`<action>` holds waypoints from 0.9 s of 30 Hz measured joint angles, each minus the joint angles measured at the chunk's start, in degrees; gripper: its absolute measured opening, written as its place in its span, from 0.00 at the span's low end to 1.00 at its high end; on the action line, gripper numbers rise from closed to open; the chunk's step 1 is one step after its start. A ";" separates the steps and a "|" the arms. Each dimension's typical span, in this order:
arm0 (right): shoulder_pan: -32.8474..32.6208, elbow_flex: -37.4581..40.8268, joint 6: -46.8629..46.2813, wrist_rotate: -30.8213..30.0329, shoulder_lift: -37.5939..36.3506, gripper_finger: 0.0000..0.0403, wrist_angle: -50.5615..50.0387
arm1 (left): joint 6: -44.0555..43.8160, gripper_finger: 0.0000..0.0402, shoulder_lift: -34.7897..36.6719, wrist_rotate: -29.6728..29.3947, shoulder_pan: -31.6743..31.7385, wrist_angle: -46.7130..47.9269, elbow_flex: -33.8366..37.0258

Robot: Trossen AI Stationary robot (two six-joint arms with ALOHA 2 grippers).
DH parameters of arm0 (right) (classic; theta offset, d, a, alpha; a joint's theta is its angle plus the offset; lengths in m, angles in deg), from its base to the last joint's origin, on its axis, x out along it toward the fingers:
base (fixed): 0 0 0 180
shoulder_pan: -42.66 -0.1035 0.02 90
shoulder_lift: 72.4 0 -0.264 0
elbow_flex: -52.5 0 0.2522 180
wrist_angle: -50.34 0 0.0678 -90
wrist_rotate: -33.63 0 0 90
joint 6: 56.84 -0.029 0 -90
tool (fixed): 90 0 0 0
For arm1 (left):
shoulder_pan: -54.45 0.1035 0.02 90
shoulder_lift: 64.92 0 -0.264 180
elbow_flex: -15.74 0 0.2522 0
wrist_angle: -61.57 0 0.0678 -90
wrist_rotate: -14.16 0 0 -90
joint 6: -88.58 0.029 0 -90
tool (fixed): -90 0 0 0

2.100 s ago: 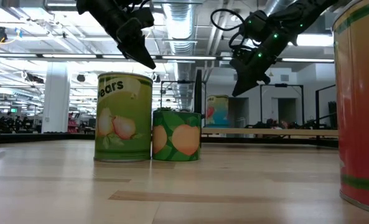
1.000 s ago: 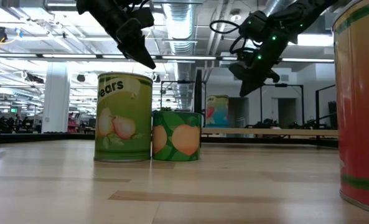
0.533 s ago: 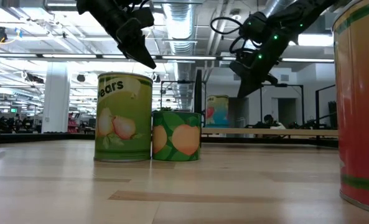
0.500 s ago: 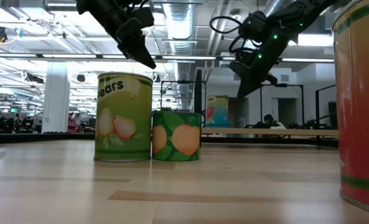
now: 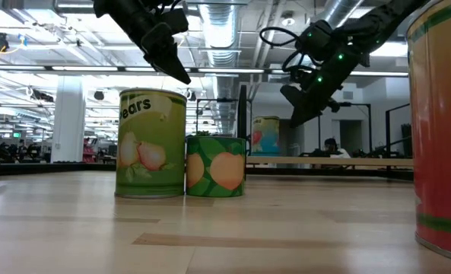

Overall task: Pick and place cans onto a shelf
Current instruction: Put the canned tomatoes on the shelf

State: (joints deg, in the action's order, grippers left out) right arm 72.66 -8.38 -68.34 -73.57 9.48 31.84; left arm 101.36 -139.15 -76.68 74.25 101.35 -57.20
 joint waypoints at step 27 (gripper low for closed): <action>-1.33 0.01 2.34 11.16 0.01 0.05 4.91 | -1.05 0.00 0.00 0.01 -0.01 0.00 0.00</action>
State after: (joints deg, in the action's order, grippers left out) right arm 71.32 -8.37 -65.99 -62.41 9.49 36.74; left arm 100.31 -139.15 -76.66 74.24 101.35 -57.20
